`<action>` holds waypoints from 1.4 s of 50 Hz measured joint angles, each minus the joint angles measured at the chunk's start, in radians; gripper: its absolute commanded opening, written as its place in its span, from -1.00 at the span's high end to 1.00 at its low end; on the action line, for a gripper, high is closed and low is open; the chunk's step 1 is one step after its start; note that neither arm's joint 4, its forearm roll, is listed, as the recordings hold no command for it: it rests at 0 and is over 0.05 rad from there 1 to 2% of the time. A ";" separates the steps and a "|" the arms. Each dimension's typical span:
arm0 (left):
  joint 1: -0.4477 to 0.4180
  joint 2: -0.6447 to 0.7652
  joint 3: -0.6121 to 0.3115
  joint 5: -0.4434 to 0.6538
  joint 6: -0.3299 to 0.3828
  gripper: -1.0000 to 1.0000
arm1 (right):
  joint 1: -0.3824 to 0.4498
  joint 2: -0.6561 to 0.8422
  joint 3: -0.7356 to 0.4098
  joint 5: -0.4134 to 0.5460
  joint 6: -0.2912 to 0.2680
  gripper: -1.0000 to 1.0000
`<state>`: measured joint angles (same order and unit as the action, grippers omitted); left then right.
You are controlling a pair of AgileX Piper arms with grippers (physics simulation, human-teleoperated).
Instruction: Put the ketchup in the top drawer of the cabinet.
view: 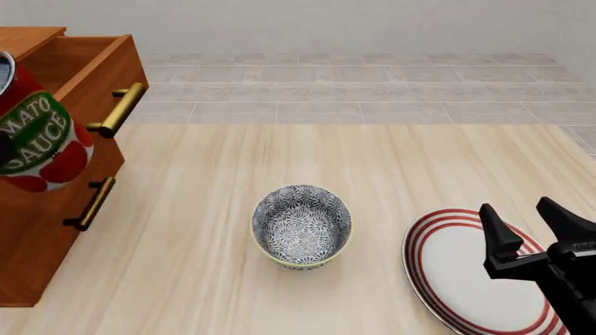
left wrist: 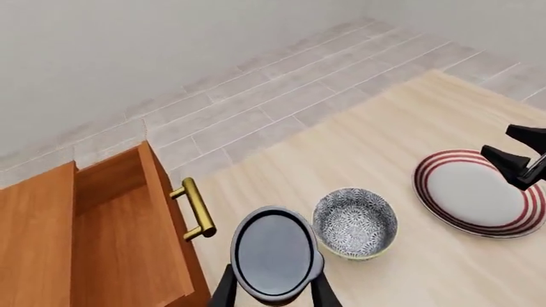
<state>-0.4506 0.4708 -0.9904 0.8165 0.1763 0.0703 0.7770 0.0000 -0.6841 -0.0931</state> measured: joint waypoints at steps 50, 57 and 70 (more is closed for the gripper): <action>0.222 0.328 -0.328 -0.009 0.056 1.00 | 0.002 0.153 0.000 -0.145 0.010 -1.00; 0.270 0.343 -0.325 -0.023 0.064 1.00 | 0.003 0.181 0.000 -0.172 0.012 -1.00; 0.371 0.367 -0.291 -0.070 0.080 1.00 | 0.003 0.239 0.000 -0.233 0.019 -1.00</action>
<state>-0.0794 0.8380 -1.2816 0.7460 0.2564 0.0731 1.0163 0.0000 -0.9167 -0.0744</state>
